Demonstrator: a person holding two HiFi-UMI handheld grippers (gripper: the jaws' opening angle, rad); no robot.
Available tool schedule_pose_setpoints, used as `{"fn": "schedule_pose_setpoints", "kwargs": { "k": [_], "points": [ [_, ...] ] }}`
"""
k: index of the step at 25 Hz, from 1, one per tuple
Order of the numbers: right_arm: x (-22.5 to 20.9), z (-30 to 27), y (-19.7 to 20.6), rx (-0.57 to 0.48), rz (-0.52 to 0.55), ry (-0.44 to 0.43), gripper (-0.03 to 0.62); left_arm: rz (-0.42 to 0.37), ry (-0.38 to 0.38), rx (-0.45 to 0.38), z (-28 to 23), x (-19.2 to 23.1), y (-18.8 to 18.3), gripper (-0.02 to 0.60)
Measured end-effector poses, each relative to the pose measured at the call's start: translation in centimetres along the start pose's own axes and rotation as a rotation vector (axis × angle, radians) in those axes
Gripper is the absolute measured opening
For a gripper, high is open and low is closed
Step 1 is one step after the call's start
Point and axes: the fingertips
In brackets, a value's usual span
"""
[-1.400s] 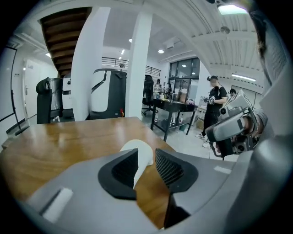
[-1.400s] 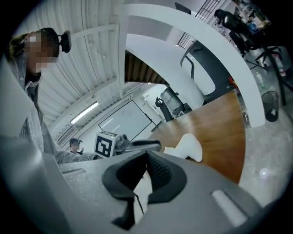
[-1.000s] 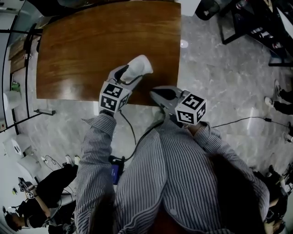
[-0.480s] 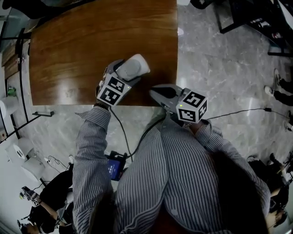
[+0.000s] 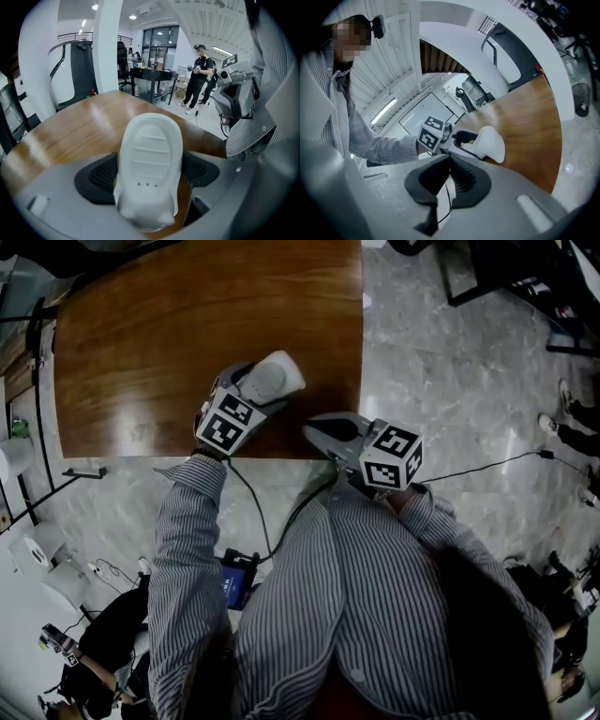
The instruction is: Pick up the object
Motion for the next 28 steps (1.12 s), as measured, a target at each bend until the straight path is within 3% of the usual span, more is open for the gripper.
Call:
{"fn": "schedule_pose_setpoints", "kwargs": {
  "k": [9, 15, 21, 28],
  "points": [
    [0.1, 0.6, -0.1, 0.005, -0.013, -0.021, 0.003, 0.034, -0.026, 0.008, -0.3, -0.1, -0.3, 0.433],
    [0.5, 1.2, -0.8, -0.008, 0.013, -0.003, 0.003, 0.208, -0.033, -0.09, 1.4, 0.0, -1.5, 0.414],
    [1.7, 1.0, -2.4, -0.042, 0.061, -0.008, 0.003, 0.4, -0.075, -0.251, 5.3, 0.7, -2.4, 0.413],
    [3.4, 0.9, -5.5, -0.091, 0.176, 0.01, 0.003, 0.693, -0.138, -0.567, 11.6, 1.2, -3.8, 0.413]
  ]
}}
Point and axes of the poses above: the fingertips, and each gripper's own axes: z backward along the fingers, x to its left, y out of its underside, and after that the axes turned 6 degrees about -y, right-handed
